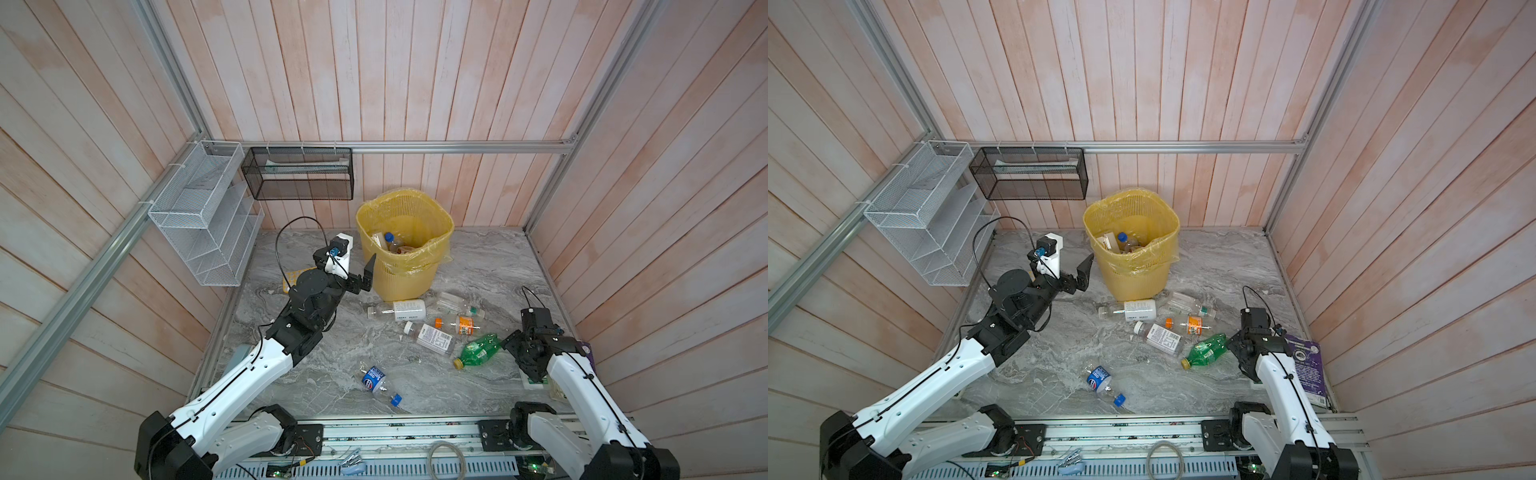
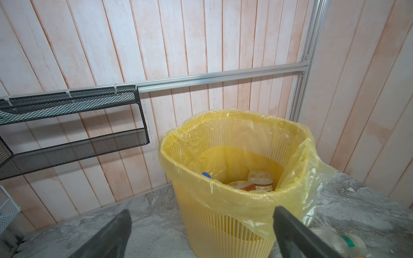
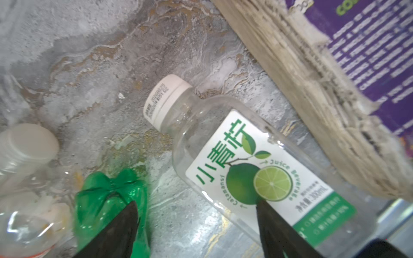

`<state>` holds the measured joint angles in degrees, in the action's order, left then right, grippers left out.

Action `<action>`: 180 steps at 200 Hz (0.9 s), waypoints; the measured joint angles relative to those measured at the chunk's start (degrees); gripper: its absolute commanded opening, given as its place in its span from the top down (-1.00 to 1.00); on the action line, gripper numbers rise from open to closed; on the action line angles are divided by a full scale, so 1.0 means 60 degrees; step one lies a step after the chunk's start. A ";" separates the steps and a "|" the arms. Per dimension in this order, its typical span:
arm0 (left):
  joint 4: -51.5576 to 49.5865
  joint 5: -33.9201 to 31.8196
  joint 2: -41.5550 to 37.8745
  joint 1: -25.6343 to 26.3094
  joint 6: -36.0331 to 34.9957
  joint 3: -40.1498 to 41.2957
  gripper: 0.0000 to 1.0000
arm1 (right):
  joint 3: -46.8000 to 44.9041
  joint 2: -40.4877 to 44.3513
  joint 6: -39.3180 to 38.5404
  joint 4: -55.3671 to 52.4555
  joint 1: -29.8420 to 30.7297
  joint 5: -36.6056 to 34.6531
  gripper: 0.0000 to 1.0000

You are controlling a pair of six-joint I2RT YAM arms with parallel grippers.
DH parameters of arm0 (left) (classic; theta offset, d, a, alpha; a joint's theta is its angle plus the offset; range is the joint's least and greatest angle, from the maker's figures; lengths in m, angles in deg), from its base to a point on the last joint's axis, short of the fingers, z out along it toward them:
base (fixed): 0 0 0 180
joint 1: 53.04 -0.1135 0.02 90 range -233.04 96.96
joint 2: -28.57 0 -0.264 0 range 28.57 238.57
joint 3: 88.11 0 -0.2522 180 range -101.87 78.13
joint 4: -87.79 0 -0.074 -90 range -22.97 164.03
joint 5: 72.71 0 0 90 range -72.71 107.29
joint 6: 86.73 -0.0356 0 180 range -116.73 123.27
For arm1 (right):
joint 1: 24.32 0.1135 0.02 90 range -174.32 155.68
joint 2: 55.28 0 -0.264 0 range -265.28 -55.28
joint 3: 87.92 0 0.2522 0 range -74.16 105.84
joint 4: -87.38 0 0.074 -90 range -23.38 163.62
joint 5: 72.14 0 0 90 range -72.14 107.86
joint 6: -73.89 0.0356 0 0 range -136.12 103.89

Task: Throw the plastic bottles in the bin
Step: Pick up the plastic bottle from the bottom-right of the table.

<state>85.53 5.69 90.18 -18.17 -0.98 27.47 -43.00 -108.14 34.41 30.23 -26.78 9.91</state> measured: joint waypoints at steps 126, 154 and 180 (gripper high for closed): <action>-0.0135 0.0142 -0.0127 -0.0018 0.0251 0.0018 -0.99 | 0.1384 -0.0200 -0.0882 -0.0477 -0.0004 -0.0648 -0.97; -0.0211 0.0186 -0.0240 -0.0018 0.0251 0.0044 -1.00 | 0.1384 -0.0488 -0.1067 -0.0714 -0.0240 -0.1271 -0.99; -0.0219 0.0321 -0.0262 -0.0018 0.0317 0.0098 -1.00 | 0.1384 -0.0882 -0.1304 -0.0699 -0.0637 -0.1388 -0.99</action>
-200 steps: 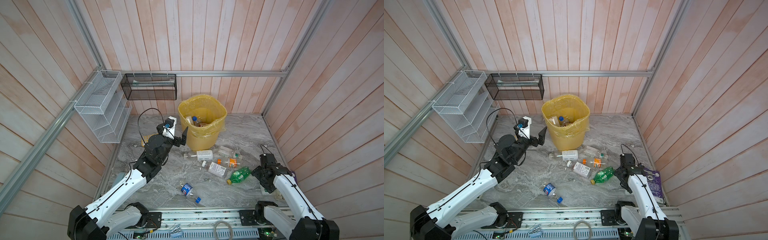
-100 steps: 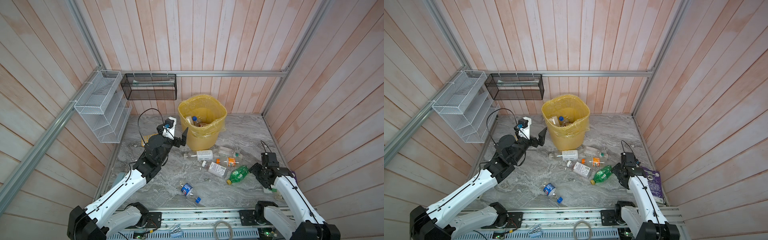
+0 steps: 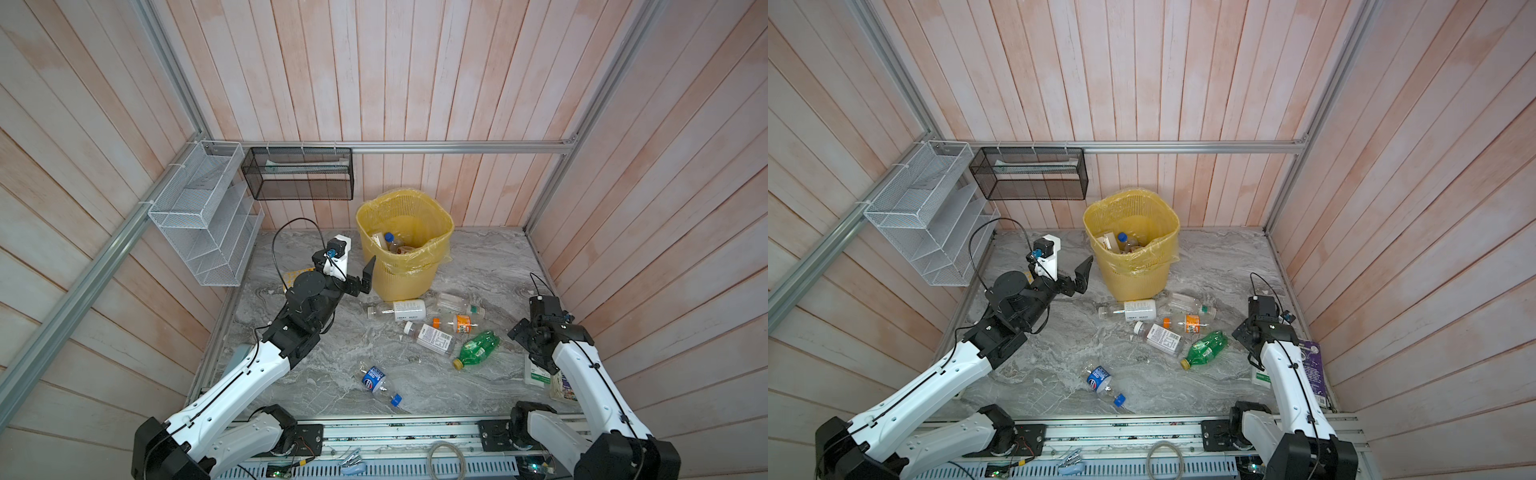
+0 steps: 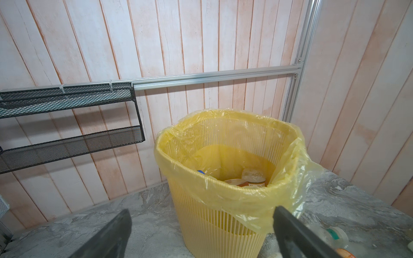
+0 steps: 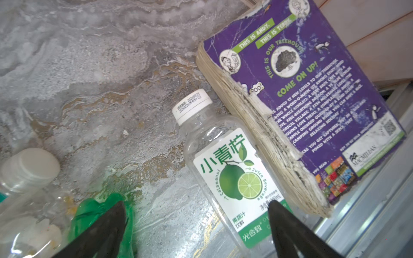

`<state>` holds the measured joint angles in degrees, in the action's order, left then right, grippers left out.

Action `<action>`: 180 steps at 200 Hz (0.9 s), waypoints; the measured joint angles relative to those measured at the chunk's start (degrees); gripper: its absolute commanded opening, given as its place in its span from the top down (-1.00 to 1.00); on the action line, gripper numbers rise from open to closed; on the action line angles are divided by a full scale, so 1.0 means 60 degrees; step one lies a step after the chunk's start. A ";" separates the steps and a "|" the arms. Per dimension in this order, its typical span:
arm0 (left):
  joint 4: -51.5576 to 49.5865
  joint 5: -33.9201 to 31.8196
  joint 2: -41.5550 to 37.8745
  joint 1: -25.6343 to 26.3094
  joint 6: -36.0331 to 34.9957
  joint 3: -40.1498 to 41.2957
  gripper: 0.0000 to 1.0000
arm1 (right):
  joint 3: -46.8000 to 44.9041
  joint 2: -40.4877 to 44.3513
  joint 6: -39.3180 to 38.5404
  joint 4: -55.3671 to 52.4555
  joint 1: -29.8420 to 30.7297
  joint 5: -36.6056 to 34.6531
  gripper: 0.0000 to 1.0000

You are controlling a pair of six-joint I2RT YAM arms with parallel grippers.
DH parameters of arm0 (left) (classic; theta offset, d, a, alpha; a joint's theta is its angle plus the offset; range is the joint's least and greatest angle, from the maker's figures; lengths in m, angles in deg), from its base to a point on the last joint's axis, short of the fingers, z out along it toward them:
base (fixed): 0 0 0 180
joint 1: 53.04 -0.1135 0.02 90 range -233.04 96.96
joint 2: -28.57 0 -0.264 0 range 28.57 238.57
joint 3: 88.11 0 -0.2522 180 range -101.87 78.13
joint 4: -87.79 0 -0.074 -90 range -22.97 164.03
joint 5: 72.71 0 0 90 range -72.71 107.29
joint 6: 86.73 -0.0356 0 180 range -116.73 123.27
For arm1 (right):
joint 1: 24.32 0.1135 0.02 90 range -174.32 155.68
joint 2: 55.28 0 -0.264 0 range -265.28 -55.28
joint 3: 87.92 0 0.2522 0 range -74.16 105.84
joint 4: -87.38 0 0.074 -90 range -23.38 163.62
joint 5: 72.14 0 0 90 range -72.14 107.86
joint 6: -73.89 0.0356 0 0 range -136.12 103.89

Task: Throw the plastic bottles in the bin
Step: Pick up the plastic bottle from the bottom-right of the table.

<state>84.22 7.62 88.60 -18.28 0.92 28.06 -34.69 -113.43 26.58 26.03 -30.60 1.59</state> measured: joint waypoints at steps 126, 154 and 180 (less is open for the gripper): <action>-0.0066 0.0404 -0.0237 0.0000 0.0251 0.0248 -1.00 | -0.1035 -0.0517 0.0219 0.1228 -0.0255 0.0423 -0.83; -0.0062 0.0568 -0.0157 0.0000 0.0259 0.0248 -1.00 | -0.1242 -0.0160 0.0098 0.2084 -0.0248 0.1100 -0.77; -0.0069 0.0634 0.0051 0.0000 0.0321 0.0248 -1.00 | -0.1242 -0.0091 0.0098 0.2543 -0.0171 0.1843 -0.78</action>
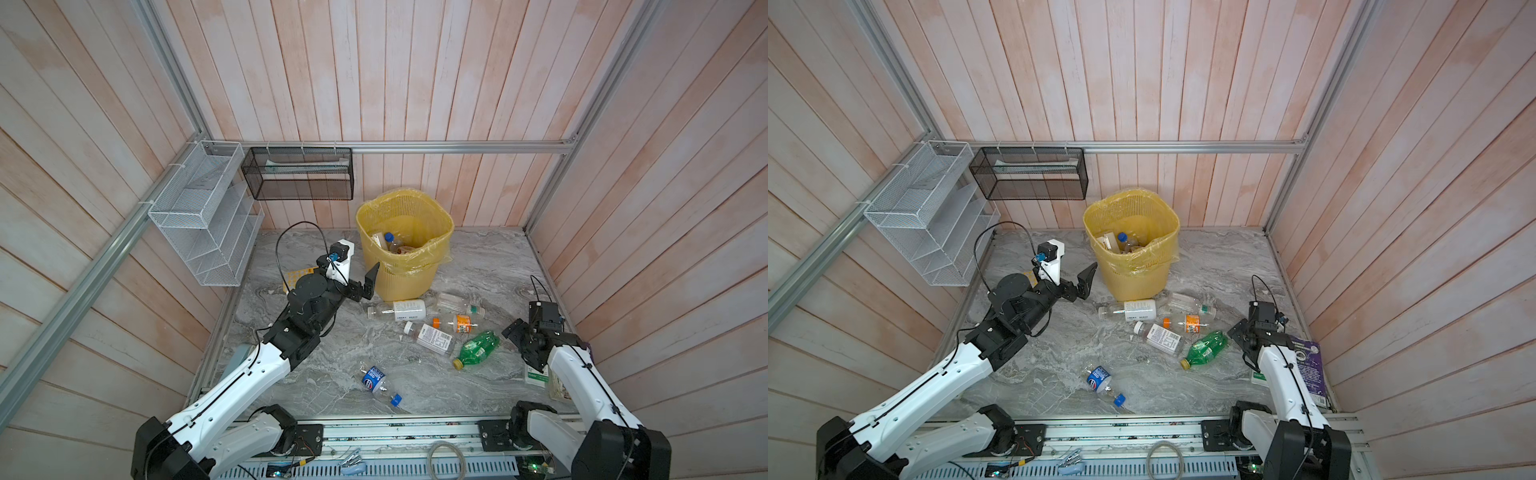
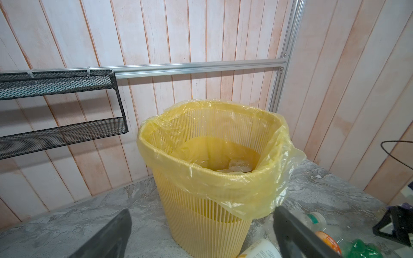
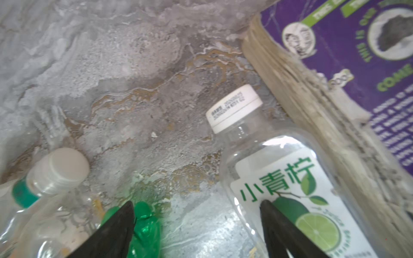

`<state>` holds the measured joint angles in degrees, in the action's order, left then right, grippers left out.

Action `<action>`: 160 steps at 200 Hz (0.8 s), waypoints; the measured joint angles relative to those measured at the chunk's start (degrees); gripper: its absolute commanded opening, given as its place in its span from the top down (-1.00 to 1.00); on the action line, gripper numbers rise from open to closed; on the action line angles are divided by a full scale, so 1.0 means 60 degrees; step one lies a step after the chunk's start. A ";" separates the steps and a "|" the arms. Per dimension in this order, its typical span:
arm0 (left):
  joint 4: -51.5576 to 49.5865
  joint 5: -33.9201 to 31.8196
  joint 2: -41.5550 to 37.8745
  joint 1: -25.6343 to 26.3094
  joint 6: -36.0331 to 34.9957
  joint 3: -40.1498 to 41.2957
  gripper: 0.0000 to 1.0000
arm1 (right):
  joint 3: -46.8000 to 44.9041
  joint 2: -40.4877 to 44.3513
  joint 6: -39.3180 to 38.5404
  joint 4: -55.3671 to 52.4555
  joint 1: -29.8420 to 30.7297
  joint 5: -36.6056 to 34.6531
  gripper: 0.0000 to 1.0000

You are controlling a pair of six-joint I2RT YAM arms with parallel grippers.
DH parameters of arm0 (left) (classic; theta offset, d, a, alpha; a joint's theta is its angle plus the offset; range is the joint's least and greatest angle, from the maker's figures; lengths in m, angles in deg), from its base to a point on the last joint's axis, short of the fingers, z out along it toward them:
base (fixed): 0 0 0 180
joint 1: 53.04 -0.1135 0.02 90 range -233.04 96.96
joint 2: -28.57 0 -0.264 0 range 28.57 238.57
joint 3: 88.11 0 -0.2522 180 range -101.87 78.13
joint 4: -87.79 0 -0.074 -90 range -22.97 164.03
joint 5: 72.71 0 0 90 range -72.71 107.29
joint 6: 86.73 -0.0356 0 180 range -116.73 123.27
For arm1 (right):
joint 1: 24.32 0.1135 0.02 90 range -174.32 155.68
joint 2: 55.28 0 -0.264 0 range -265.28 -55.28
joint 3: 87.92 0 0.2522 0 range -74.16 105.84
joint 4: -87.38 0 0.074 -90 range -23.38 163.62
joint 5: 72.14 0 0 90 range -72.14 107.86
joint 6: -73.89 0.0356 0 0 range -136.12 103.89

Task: Throw the plastic bottles in the bin
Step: Pick up the plastic bottle from the bottom-right of the table.

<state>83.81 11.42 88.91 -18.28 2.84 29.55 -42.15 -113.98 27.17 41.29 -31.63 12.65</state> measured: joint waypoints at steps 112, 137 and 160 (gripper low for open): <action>-0.0178 0.0907 0.0251 0.0000 0.0619 -0.0280 -1.00 | 0.0532 0.0237 0.1115 -0.1599 -0.0109 -0.2240 -1.00; -0.0215 0.1224 0.0295 0.0000 0.0783 -0.0331 -1.00 | 0.0484 -0.0036 0.1286 -0.1614 -0.0361 -0.2626 -1.00; -0.0237 0.1501 0.0404 0.0000 0.0991 -0.0350 -1.00 | 0.0310 -0.0091 0.1268 -0.1508 -0.0590 -0.2728 -1.00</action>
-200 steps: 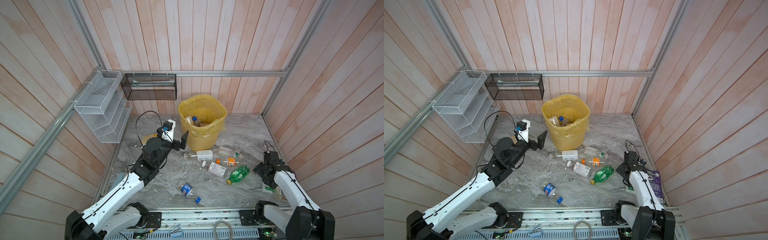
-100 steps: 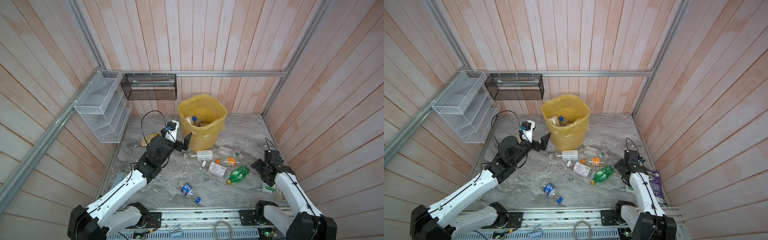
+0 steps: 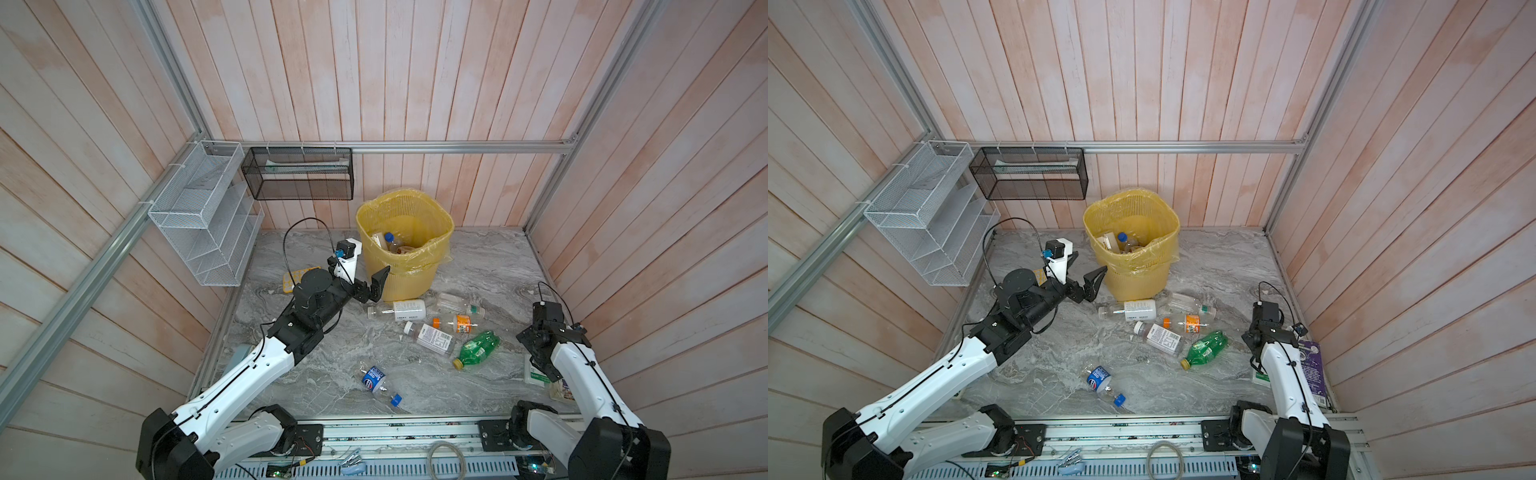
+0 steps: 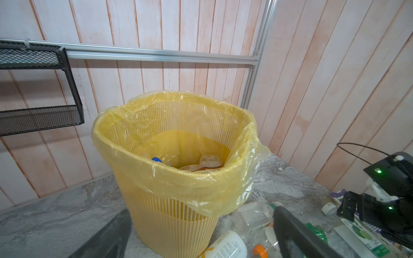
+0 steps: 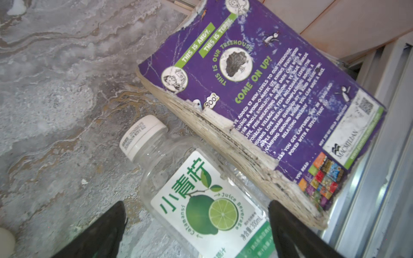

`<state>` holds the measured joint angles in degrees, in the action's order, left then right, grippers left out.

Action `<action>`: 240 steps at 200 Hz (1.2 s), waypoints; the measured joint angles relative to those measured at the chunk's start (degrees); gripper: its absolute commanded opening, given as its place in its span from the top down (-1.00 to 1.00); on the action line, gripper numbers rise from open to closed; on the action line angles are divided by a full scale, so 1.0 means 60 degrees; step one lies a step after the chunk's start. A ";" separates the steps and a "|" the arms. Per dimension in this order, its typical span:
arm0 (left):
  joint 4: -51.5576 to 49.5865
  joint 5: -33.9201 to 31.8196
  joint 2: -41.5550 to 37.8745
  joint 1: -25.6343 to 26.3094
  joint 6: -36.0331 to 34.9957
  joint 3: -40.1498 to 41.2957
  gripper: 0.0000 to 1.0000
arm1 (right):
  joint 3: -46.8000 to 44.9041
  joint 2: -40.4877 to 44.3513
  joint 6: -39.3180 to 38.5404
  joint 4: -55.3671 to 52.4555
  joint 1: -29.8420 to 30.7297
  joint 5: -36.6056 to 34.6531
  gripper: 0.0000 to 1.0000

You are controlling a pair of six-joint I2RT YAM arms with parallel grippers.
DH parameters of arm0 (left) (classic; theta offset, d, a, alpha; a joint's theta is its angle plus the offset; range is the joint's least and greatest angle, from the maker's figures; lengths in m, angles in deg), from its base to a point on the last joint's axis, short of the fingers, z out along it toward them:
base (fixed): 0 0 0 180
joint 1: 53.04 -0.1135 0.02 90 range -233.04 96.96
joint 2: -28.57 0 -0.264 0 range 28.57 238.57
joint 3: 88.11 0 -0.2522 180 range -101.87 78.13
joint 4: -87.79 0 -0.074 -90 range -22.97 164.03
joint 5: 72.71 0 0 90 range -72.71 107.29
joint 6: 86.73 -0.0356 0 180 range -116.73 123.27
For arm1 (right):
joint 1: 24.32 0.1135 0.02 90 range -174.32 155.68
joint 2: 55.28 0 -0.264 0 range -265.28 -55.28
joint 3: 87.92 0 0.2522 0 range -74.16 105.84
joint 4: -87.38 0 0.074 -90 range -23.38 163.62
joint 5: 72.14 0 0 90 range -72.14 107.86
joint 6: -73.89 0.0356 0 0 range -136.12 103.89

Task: Throw the plastic bottles in the bin
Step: Pick up the plastic bottle from the bottom-right of the table.

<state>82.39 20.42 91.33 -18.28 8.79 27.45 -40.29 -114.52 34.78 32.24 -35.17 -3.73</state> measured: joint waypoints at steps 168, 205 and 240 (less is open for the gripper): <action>-0.0164 -0.0080 0.0080 -0.0117 0.0138 0.0000 -1.00 | -0.0561 -0.1883 -0.1781 0.2896 -0.0448 0.2630 0.10; -0.0284 -0.0503 -0.0098 -0.0484 0.0510 0.0000 -1.00 | -0.0368 -0.1384 -0.1785 0.2911 -0.0328 0.3093 0.25; -0.0251 -0.0674 -0.0594 -0.1377 0.1319 0.0142 -1.00 | 0.1144 0.0488 -0.1752 0.3166 -0.0321 0.3617 0.24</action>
<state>80.88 16.38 87.77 -26.54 16.70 28.30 -33.43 -111.59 24.27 51.23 -37.10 17.98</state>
